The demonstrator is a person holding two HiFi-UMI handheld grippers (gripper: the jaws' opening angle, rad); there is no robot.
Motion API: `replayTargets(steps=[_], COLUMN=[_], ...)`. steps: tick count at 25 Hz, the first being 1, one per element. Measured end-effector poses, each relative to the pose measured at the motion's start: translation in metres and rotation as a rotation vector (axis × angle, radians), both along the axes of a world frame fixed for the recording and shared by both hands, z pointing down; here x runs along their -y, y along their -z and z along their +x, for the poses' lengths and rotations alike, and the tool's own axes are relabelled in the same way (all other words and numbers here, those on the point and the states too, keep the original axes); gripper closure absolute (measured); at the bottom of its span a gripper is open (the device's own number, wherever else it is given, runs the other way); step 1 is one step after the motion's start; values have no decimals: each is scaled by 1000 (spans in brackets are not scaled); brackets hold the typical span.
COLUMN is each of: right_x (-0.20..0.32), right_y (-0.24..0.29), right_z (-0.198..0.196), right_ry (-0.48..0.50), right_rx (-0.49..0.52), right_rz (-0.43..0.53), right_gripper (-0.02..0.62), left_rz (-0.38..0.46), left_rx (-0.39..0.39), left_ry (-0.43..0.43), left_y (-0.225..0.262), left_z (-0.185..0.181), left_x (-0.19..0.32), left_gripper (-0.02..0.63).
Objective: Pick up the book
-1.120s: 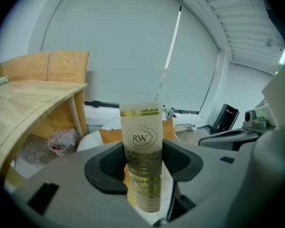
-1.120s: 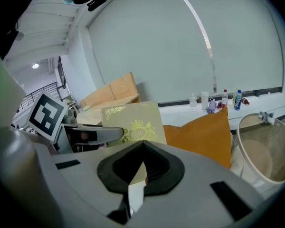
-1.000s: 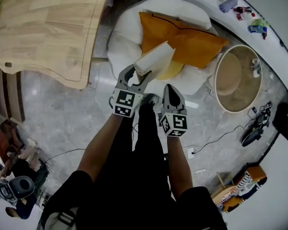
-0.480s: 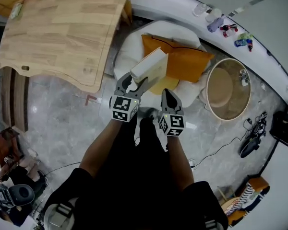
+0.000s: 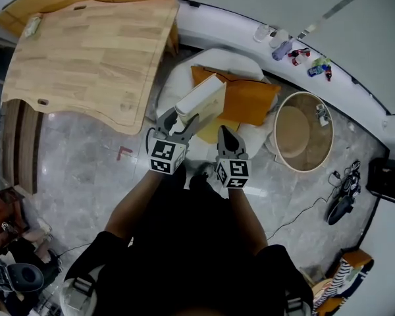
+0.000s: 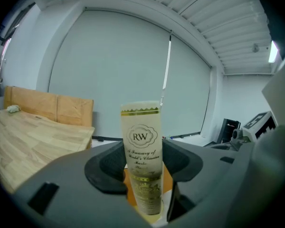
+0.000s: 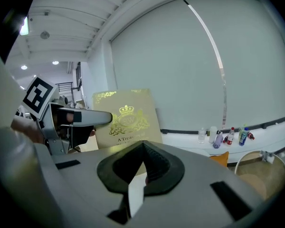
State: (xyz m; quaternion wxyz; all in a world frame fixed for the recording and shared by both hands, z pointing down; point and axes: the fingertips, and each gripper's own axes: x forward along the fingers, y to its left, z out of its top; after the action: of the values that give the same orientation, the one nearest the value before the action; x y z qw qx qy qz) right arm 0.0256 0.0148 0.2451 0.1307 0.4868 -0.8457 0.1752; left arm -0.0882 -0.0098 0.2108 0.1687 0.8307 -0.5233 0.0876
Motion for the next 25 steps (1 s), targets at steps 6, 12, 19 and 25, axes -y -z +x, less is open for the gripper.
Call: replayTargets(steps=[6, 12, 19, 25], right_x=[3, 1, -6, -7], right_y=[48, 88, 120, 119], right_z=[7, 12, 12, 12], right_ry=[-24, -43, -47, -47], right_rx=[36, 60, 90, 88], right_rz=[60, 129, 185, 191], right_gripper=[594, 592, 594, 594], left_rz=[58, 113, 143, 141], left_rx=[-29, -25, -9, -3], left_ry=[9, 1, 0, -9], left_y=[41, 72, 82, 78], left_z=[5, 9, 3, 4], left_x=[-11, -25, -41, -46], left_gripper=[370, 371, 371, 374])
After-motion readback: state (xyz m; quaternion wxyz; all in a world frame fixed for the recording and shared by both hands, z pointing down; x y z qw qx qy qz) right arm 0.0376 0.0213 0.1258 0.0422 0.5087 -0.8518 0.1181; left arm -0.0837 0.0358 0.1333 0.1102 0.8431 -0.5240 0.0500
